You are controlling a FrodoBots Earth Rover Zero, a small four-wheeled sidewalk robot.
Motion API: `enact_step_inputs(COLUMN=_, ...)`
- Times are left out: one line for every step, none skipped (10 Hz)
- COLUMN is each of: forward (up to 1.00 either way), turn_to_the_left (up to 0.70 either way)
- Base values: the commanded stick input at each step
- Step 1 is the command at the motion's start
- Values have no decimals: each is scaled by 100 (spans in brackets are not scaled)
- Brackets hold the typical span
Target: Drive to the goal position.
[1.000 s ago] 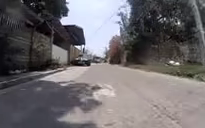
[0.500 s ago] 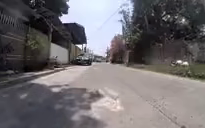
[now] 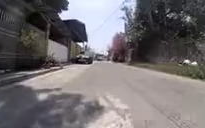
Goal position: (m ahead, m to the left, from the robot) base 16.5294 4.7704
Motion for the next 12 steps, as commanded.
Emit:
enact_step_inputs(forward=100, turn_to_the_left=34)
enact_step_inputs(forward=100, turn_to_the_left=7)
enact_step_inputs(forward=100, turn_to_the_left=0)
enact_step_inputs(forward=100, turn_to_the_left=0)
enact_step_inputs(forward=100, turn_to_the_left=0)
enact_step_inputs(forward=100, turn_to_the_left=0)
enact_step_inputs(forward=100, turn_to_the_left=0)
enact_step_inputs(forward=100, turn_to_the_left=0)
enact_step_inputs(forward=100, turn_to_the_left=0)
enact_step_inputs(forward=100, turn_to_the_left=0)
enact_step_inputs(forward=100, turn_to_the_left=0)
enact_step_inputs(forward=100, turn_to_the_left=0)
